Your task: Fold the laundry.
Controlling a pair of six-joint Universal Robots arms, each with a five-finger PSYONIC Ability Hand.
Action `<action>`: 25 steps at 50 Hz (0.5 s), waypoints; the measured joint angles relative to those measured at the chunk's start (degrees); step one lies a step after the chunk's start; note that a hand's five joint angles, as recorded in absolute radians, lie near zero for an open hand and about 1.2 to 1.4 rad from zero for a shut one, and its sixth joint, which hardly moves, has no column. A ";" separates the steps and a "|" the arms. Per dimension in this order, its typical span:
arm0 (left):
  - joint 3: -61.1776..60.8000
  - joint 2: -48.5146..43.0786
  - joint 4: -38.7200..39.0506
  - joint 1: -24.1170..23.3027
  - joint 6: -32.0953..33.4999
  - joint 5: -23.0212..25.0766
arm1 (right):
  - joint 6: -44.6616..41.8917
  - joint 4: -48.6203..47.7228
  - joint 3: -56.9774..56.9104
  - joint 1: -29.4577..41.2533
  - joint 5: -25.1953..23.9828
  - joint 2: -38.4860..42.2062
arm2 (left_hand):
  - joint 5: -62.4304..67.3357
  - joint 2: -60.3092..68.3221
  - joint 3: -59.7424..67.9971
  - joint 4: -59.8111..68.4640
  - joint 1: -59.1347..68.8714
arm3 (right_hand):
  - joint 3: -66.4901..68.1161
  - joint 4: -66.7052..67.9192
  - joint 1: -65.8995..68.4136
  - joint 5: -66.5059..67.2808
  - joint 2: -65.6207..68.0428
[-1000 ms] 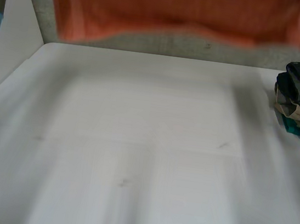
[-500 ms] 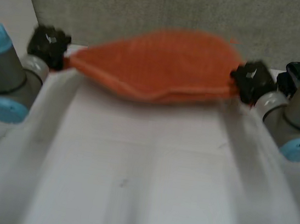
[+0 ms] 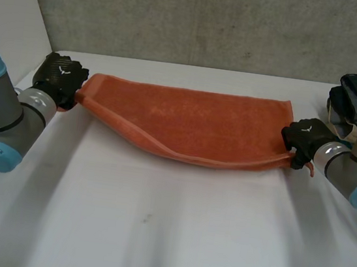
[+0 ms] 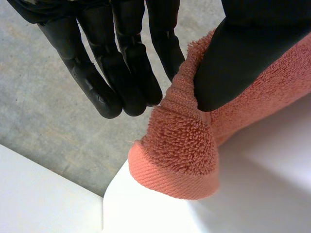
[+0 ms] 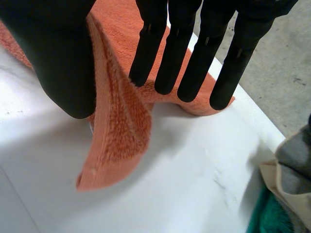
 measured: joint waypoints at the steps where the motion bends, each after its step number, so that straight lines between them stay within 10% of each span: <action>1: -0.31 0.30 -0.06 0.00 0.19 0.10 | -0.23 0.09 0.28 -0.14 -0.04 -0.49 | 0.00 0.00 0.00 0.00 0.00 | 0.00 0.00 0.00 0.00 0.00; 16: -5.57 4.02 -2.79 0.33 2.67 0.15 | -4.07 1.03 6.53 -1.22 -4.07 -4.19 | -0.01 0.00 0.00 0.00 0.00 | 21.53 22.50 18.47 21.31 21.53; 25: -14.86 14.72 -19.31 1.10 6.02 -1.52 | -18.75 13.39 19.25 -6.15 -1.55 -13.18 | 0.00 0.00 0.00 0.00 0.00 | 21.53 22.51 18.47 21.36 21.53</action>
